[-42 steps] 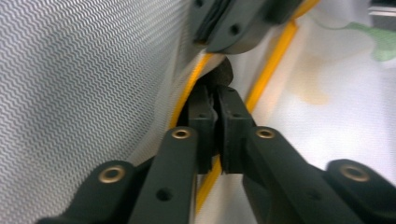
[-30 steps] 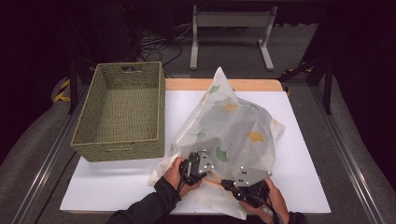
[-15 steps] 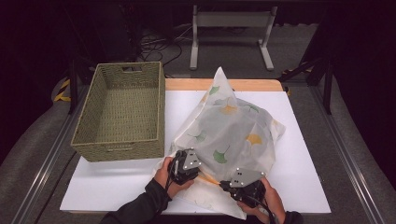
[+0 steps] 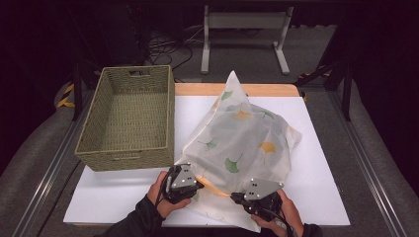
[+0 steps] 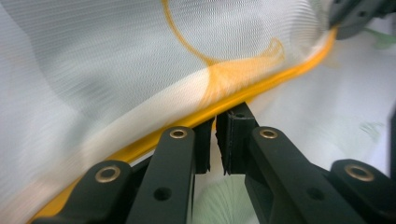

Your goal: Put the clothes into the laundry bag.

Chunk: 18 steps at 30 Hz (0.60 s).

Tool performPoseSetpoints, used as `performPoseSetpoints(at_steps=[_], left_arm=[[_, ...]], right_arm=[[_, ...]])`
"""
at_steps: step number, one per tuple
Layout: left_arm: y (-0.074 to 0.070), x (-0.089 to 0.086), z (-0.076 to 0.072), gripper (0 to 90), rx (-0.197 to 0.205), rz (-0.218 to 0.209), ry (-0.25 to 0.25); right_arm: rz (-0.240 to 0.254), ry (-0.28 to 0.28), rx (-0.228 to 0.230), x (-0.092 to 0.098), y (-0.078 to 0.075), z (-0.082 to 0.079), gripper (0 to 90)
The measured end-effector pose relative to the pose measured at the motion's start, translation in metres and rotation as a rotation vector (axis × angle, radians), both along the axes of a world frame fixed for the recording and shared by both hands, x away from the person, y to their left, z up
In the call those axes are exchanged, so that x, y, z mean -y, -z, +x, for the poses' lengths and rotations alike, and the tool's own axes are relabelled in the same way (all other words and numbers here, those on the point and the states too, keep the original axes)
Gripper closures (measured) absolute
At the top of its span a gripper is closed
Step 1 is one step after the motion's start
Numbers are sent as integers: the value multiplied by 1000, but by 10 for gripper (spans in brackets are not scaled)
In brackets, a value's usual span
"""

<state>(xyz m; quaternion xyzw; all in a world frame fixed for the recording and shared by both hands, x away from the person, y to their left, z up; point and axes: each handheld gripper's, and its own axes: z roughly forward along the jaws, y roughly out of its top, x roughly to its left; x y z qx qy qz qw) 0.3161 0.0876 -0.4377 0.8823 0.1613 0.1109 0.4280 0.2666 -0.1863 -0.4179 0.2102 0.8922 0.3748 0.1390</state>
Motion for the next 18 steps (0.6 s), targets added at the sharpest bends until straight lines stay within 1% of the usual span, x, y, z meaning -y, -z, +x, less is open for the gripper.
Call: performPoseSetpoints(at_steps=[2, 4, 5, 6, 7, 8, 9, 10, 11, 12, 13, 14, 16, 17, 18], left_arm=[[0, -5, -2, 812, 4, 6, -1], [0, -9, -4, 792, -3, 8, -4], [-1, -12, -7, 800, 3, 12, -2], [-2, -16, -8, 802, 18, 10, -10], [-4, -21, -9, 789, 27, -1, -25], [-6, -28, -12, 750, 45, -9, -54], [-7, -34, -14, 671, 62, -15, -83], [-7, -40, -15, 609, 65, -25, -96], [-7, -45, -17, 583, 65, -36, -113], [-6, -52, -18, 557, 61, -48, -137], [-5, -59, -19, 540, 47, -62, -155], [-5, -65, -19, 534, 36, -68, -166], [-1, -75, -19, 496, 20, -71, -200], [-1, -75, -19, 479, 20, -71, -200], [1, -79, -18, 479, 8, -67, -215]], right_arm=[[2, -6, -4, 0, 0, 0, 871], [0, -8, -6, 0, 1, 1, 871], [-2, -9, -7, 0, 1, 1, 871], [-4, -6, -7, 0, 1, 1, 870], [-4, -6, -8, 0, 2, 1, 869], [-9, -9, -9, 0, 2, 1, 868], [-9, -11, -10, 0, 2, 0, 868], [-8, -14, -14, 0, 2, 0, 868], [-9, -16, -14, 0, 3, 0, 868], [-10, -17, -14, 0, 3, 0, 868], [-14, -20, -13, 1, 3, 0, 867], [-15, -21, -13, 1, 3, 0, 867], [-16, -21, -12, 1, 3, 0, 868], [-16, -21, -12, 1, 3, 0, 868], [-18, -22, -13, 1, 3, 0, 868]])
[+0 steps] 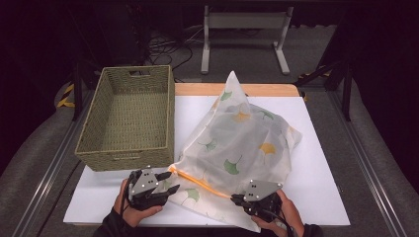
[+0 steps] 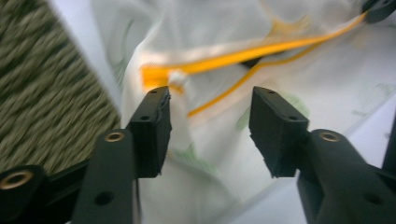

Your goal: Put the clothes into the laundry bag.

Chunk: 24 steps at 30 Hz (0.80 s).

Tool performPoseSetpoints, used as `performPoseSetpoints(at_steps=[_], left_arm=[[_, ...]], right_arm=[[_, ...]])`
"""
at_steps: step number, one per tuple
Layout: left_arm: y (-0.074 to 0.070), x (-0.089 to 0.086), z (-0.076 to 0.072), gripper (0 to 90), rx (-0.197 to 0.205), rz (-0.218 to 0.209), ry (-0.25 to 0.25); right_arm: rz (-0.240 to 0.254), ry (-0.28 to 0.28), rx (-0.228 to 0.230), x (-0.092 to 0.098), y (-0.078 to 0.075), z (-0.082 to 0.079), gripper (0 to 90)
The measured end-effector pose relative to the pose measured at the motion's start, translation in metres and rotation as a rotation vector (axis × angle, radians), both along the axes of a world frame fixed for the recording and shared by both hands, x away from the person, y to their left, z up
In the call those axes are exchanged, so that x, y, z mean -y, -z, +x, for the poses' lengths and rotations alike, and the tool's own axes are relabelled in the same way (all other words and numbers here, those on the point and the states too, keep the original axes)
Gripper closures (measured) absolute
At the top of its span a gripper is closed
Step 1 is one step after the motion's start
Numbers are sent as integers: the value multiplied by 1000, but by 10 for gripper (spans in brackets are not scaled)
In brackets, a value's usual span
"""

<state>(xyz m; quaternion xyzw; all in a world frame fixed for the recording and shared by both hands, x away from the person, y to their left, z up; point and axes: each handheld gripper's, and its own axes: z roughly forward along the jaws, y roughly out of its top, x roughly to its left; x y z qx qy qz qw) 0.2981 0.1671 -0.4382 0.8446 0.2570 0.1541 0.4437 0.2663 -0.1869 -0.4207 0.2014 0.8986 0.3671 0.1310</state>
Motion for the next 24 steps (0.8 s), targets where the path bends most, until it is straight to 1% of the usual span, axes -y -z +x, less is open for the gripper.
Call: performPoseSetpoints(at_steps=[1, 2, 3, 4, 6, 8, 9, 10, 12, 13, 14, 15, 17, 18, 19, 20, 21, 22, 24], left_arm=[[3, -5, 4, 441, -14, 8, -16], [3, -5, 4, 418, -14, 8, -16], [5, -8, 6, 418, -26, 16, -29], [8, -10, 9, 387, -32, 32, -41], [12, -13, 14, 352, -51, 42, -48], [16, -14, 18, 310, -85, 40, -26], [17, -13, 19, 297, -97, 38, -25], [19, -12, 20, 291, -101, 49, -17], [21, -9, 22, 283, -117, 50, -8], [22, -8, 23, 287, -116, 60, -7], [22, -7, 24, 307, -116, 68, -9], [23, -6, 25, 324, -124, 62, -17], [24, -5, 27, 364, -128, 67, -16], [24, -3, 28, 364, -141, 56, -21], [23, -2, 30, 474, -144, 47, -4], [23, -2, 30, 535, -144, 47, -4], [23, -1, 30, 535, -142, 43, 6], [22, -1, 29, 579, -137, 40, 17], [21, -4, 28, 723, -135, 27, 34]], right_arm=[[-5, -1, 2, 0, 0, 0, 868], [-5, -1, 2, 0, 0, 0, 868], [-8, -2, 4, 0, 0, 0, 868], [-7, -3, 3, 0, 0, 0, 867], [-10, -1, 3, 1, 0, 0, 867], [-14, -1, 6, 2, 0, 1, 867], [-13, 0, 5, 3, 0, 1, 867], [-13, 0, 5, 3, 0, 0, 867], [-10, -2, 8, 3, 0, 0, 864], [-2, 2, 13, 4, 0, 0, 863], [-1, 0, 22, 4, -1, -1, 862], [-3, -2, 27, 4, -1, -1, 861], [-1, -3, 30, 5, -1, -2, 858], [4, -3, 28, 5, -2, -3, 856], [2, 0, 31, 6, -2, -3, 851], [2, 0, 29, 6, -2, -3, 848], [2, 0, 29, 6, -2, -3, 848], [2, 3, 30, 7, -1, -3, 844], [3, 19, 28, 8, 0, -3, 843]])
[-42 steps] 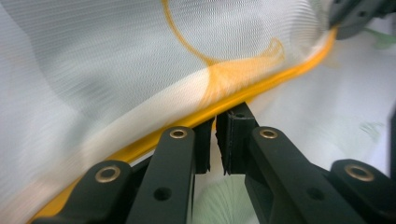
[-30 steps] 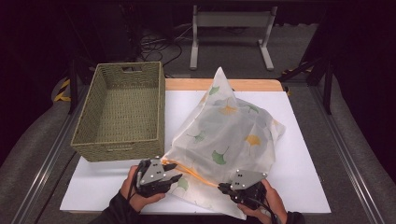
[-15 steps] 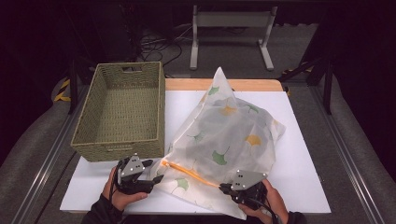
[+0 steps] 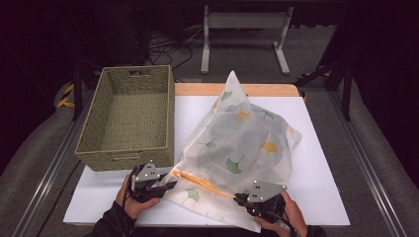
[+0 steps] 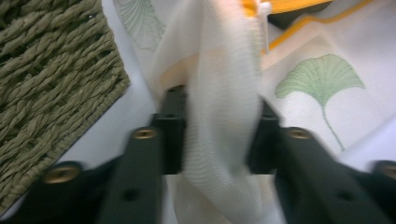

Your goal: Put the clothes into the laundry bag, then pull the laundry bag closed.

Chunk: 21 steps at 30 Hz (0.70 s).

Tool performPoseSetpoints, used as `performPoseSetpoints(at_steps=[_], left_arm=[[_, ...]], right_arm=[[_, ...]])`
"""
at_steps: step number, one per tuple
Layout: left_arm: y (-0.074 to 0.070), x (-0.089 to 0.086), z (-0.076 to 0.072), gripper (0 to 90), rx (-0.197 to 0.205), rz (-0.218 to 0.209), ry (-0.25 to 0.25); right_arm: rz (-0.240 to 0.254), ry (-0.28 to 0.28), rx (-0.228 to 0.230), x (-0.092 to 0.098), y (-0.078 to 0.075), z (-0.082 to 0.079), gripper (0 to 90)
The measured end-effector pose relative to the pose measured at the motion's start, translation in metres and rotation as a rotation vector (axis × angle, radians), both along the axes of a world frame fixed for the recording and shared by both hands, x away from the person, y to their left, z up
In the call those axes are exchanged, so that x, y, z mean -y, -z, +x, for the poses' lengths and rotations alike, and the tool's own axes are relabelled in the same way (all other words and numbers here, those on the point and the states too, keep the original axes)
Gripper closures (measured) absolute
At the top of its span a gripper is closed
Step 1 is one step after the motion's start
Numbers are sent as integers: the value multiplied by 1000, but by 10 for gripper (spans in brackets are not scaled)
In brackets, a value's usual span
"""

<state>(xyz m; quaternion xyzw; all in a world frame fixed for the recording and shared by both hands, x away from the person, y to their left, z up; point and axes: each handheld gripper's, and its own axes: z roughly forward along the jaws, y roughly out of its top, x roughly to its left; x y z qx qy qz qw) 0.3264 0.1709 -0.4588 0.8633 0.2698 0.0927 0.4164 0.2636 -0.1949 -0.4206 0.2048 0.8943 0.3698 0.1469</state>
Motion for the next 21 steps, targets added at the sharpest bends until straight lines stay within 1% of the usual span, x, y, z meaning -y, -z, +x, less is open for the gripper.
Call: performPoseSetpoints(at_steps=[1, 2, 4, 6, 7, 8, 9, 10, 11, 12, 13, 14, 15, 17, 19, 21], left_arm=[[-1, -1, 0, 780, 10, -1, 3], [-2, -1, -1, 829, 4, -5, 4], [-2, -1, -1, 873, 9, 2, 7], [-2, -1, -2, 874, 10, 12, 9], [-2, -2, -3, 874, 12, 15, 9], [-2, -2, -5, 874, 7, 10, 9], [-3, -2, -5, 874, 14, 12, 9], [-3, -3, -5, 874, 18, 10, 13], [-4, -3, -6, 874, 11, 3, 9], [-4, -3, -6, 874, 18, 5, 13], [-4, -2, -7, 874, 15, 3, 17], [-3, -1, -7, 873, 20, 10, 16], [-3, -1, -7, 874, 20, 10, 16], [-3, -1, -8, 873, 23, 10, 18], [-3, -1, -8, 873, 17, 2, 17], [-3, 0, -7, 873, 19, 7, 20]], right_arm=[[6, 10, -3, 1, 1, 0, 843], [7, 14, -7, 1, 2, 1, 843], [6, 16, -9, 1, 3, 2, 843], [3, 25, -14, 2, 6, 4, 834], [5, 33, -20, 3, 8, 6, 805], [11, 34, -32, 4, 9, 8, 791], [13, 43, -35, 5, 10, 9, 773], [14, 45, -37, 5, 10, 9, 745], [26, 45, -38, 5, 9, 9, 708], [35, 43, -38, 5, 8, 9, 673], [38, 45, -34, 5, 7, 8, 654], [49, 39, -30, 5, 6, 8, 624], [49, 39, -30, 5, 6, 8, 624], [71, 41, -11, 4, 2, 6, 590], [95, 42, -2, 3, -1, 4, 580], [98, 44, 8, 1, -2, 3, 573]])
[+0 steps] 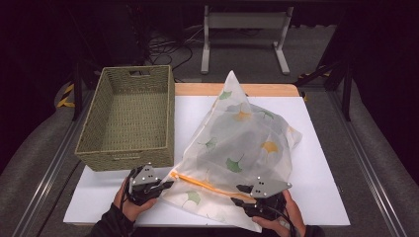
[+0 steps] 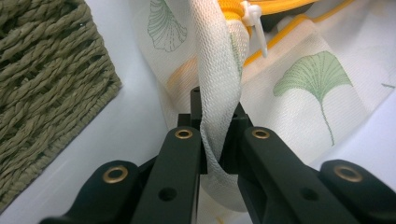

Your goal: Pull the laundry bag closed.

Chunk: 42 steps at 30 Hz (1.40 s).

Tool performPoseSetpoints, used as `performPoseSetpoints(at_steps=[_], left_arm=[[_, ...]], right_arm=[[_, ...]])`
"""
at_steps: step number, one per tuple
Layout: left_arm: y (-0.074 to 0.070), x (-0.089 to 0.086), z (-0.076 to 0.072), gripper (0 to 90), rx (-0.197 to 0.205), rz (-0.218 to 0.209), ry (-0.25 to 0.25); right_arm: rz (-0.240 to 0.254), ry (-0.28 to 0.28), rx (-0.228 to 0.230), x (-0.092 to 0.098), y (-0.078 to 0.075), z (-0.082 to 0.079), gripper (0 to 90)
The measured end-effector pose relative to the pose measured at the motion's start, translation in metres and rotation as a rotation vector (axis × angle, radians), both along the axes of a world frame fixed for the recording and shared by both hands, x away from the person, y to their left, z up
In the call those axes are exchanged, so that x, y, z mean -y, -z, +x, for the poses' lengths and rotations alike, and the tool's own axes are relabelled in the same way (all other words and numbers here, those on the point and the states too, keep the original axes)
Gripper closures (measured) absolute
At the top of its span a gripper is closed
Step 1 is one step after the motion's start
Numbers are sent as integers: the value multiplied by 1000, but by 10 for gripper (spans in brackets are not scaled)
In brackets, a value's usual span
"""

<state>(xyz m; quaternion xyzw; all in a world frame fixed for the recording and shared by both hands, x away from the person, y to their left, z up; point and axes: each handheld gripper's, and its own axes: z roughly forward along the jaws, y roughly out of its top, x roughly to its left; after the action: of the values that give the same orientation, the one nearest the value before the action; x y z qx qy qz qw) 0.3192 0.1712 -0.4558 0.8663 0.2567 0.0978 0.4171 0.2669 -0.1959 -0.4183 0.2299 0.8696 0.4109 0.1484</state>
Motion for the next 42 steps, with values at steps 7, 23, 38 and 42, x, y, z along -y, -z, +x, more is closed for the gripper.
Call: performPoseSetpoints(at_steps=[7, 23, 38, 42], left_arm=[[-1, 4, 0, 873, -2, 4, 19], [-2, 12, -6, 873, 6, 7, 52], [-3, 21, -16, 872, 27, 20, 88], [-3, 24, -19, 870, 33, 34, 97]], right_arm=[[43, 15, 30, -5, -7, 1, 601], [91, -32, 42, -54, -31, 5, 736], [82, -83, -82, -113, -10, 34, 717], [68, -93, -118, -119, -3, 39, 693]])
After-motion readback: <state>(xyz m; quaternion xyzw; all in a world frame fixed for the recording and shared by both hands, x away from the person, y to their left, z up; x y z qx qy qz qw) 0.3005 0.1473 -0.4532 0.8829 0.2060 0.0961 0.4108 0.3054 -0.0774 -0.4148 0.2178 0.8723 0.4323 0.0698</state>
